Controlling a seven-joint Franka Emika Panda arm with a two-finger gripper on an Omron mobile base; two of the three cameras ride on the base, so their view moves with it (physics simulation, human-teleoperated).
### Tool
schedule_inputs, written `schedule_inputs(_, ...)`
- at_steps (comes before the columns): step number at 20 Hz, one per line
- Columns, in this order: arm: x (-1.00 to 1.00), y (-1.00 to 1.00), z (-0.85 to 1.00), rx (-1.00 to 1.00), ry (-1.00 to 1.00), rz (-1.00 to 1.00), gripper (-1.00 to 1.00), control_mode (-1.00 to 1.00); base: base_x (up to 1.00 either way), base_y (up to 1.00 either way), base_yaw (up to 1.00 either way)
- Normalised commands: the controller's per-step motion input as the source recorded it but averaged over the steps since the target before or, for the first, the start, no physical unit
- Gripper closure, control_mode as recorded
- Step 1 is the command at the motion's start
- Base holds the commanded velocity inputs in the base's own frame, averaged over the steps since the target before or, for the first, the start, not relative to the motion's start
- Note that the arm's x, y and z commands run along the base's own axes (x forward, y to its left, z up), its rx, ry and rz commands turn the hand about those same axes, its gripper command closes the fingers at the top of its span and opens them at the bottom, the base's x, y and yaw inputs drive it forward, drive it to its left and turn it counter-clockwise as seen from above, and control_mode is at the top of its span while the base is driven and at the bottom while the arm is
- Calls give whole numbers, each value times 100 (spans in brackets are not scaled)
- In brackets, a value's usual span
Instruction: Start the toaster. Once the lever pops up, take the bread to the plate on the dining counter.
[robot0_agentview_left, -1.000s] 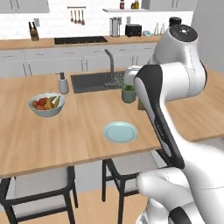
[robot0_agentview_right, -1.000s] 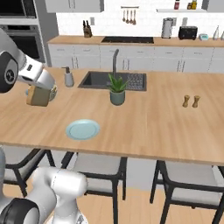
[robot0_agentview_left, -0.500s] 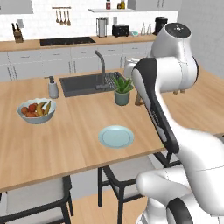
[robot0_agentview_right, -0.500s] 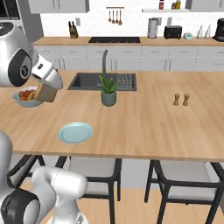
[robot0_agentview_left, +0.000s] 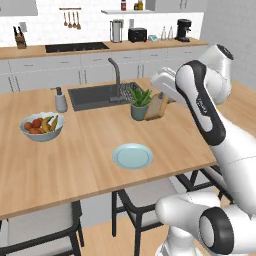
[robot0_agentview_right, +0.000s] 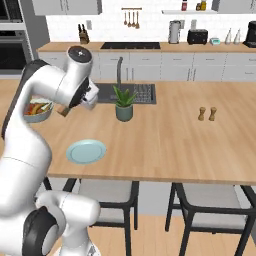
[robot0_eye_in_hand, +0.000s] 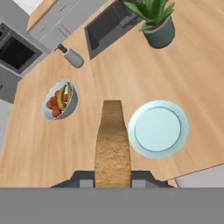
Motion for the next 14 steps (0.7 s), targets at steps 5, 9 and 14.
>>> schedule_inputs(5, 55, 0, -49, 31, 0, 36, 100, -100, 0, 0, 0)
schedule_inputs(9, 47, 4, -67, 7, -9, 30, 100, -100, 0, 0, 0)
schedule_inputs(14, 57, 25, -82, 0, -17, 18, 100, -100, 0, 0, 0)
